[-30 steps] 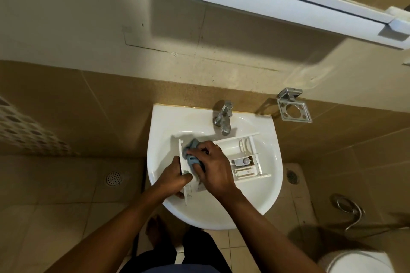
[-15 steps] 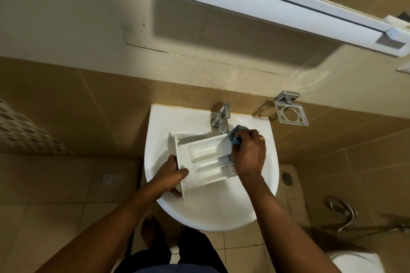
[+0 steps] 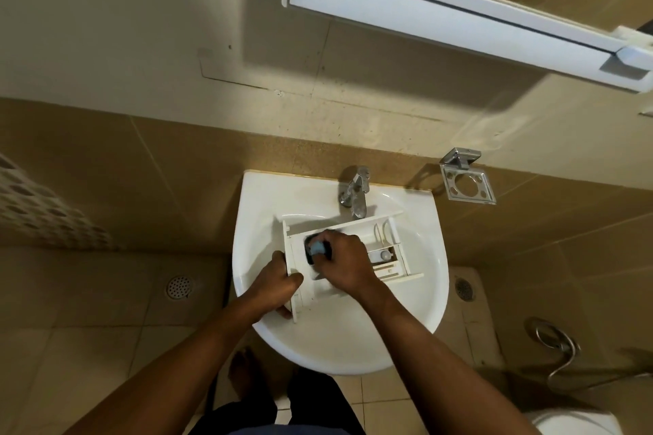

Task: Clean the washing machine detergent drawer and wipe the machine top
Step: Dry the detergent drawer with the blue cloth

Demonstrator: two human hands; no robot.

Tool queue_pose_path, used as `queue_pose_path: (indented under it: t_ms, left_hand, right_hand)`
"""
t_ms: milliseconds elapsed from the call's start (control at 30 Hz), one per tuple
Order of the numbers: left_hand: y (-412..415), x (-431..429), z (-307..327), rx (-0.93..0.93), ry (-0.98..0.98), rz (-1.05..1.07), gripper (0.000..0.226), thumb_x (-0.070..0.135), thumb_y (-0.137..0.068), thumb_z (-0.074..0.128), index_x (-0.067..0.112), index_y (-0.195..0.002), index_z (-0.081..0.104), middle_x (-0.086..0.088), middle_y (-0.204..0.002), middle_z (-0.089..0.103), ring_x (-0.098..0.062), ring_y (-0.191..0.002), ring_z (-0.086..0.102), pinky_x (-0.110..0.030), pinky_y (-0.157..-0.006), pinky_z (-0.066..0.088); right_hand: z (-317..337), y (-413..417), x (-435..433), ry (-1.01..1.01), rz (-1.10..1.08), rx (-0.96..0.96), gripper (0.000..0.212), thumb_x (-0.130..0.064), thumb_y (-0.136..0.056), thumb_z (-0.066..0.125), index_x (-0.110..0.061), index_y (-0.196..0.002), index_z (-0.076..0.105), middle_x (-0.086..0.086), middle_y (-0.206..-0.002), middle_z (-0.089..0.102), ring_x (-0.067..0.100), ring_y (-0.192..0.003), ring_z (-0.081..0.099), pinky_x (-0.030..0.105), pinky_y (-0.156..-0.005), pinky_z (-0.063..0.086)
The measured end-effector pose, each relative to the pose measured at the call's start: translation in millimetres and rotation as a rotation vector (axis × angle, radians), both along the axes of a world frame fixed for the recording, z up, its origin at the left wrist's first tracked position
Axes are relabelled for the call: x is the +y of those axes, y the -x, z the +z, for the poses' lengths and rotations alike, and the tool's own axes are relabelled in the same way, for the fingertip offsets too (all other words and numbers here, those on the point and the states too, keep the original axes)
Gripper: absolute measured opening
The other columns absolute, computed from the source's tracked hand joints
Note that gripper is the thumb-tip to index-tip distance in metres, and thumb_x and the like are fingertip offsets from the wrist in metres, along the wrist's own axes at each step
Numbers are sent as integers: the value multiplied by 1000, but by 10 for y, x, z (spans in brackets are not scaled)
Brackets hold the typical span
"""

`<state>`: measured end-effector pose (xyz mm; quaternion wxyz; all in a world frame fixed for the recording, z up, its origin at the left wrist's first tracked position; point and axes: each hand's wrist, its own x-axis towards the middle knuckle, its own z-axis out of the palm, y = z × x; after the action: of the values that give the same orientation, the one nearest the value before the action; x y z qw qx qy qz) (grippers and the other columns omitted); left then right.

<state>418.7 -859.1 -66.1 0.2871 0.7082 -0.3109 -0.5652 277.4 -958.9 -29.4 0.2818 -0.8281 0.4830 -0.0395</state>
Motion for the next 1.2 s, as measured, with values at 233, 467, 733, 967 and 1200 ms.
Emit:
queue_pose_path:
  t_ms: [233,467,733,967,1200]
  left_hand:
    - [26,-19,-5,-9,-14,34,32,18,-99,55,18,-127,41,-1,-111,56,-24,-94,63,-34,-50,59]
    - [4,1,54,38,-31,51,27,19,-99,55,16,-123,43,-4,-112,57,-29,-97,65,-38,-52,60]
    - [22,12,10,24,-14,48,27,17,-98,55,14,-122,44,-4,-112,57,-23,-95,63,-30,-51,57]
    - [-37,-22,-78,-14,20,32,48,30,-85,56,18,-131,51,-2,-110,63,-21,-95,67,-29,-57,58]
    - [-12,-56,-35,-22,-43,57,19,16,-98,53,14,-116,50,-11,-99,61,-24,-83,64,-26,-47,51]
  right_hand:
    - [-15,135,42,225,346,168,38,-32,-90,57,-28,-128,59,-1,-124,71,26,-109,66,41,-91,47]
    - [330,308,-552,381,384,702,26,-17,-93,53,-25,-112,68,2,-114,75,26,-106,68,34,-100,32]
    - [252,182,-205,367,298,777,39,-37,-92,53,-13,-122,62,12,-120,70,33,-111,65,46,-109,33]
    - [-14,-172,249,358,308,438,43,-34,-80,65,-14,-118,58,9,-106,70,33,-94,68,47,-89,44]
    - [43,251,-162,428,482,355,53,-18,-68,75,-30,-119,69,-3,-114,75,25,-94,72,40,-87,48]
